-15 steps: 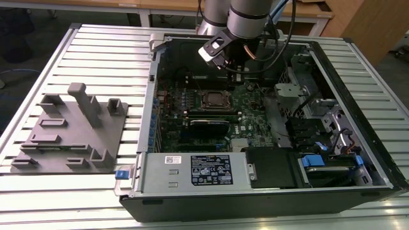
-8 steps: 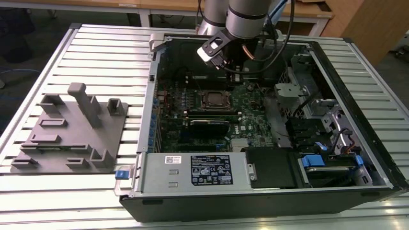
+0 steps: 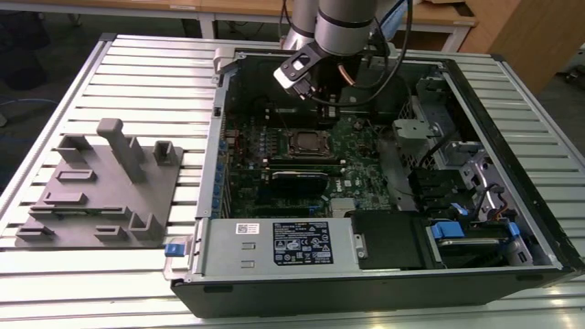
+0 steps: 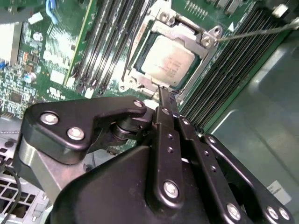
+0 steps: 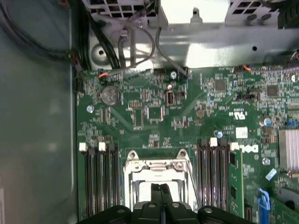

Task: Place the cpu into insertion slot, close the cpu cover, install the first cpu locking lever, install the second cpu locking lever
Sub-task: 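Close the cpu cover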

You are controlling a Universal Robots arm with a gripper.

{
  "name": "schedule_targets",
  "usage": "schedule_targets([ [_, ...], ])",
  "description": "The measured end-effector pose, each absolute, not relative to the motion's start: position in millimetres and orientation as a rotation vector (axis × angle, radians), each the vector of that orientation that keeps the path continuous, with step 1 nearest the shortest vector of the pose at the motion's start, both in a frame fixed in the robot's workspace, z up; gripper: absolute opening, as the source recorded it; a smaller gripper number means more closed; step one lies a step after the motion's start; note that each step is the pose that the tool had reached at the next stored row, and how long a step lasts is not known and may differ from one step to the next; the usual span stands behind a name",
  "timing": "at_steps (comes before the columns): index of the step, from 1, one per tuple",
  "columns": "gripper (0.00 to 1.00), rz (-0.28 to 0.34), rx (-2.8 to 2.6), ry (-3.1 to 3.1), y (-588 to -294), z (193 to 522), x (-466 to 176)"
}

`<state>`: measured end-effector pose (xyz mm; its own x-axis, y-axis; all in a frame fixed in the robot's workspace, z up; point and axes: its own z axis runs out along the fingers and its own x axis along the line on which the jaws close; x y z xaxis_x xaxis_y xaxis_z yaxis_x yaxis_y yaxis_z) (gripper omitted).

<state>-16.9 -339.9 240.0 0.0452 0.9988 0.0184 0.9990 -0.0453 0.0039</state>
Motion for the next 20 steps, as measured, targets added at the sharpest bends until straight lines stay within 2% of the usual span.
schedule_targets([
  [20, 0.10, -0.024, -2.223, -2.206, -339.9, 236.3, -27.8],
])
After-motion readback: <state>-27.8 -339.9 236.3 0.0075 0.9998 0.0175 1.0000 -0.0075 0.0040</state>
